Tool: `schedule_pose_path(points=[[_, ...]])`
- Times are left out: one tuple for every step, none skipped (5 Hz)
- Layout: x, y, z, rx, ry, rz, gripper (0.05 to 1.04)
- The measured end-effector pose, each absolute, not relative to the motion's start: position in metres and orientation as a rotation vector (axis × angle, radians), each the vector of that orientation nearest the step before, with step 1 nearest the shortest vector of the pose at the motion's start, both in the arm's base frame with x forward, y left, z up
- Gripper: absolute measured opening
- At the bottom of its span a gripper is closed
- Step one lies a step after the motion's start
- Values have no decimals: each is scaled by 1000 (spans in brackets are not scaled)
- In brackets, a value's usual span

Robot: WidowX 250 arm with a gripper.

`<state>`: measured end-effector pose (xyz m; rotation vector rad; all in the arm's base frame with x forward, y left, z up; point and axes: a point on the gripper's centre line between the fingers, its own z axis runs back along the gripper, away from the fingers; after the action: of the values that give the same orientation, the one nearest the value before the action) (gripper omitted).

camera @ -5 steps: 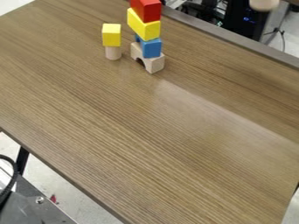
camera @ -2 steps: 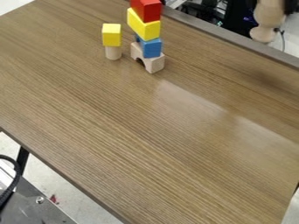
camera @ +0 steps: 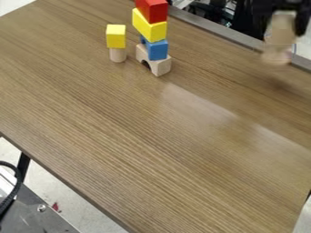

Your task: Move the cup with a ball in it next to the tower

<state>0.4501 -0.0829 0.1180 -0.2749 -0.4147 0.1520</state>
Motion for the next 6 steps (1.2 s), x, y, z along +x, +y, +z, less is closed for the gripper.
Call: schedule_pose_path(points=[[448,-93,109,-314,-392,156,878],[442,-94,85,-267,-285,123,878],[443,-94,80,-213,-235,91,917],[443,-92,78,-170,-233,96,1001],[445,-91,79,-148,-251,90,999],[452,-90,95,-159,-352,104,999]])
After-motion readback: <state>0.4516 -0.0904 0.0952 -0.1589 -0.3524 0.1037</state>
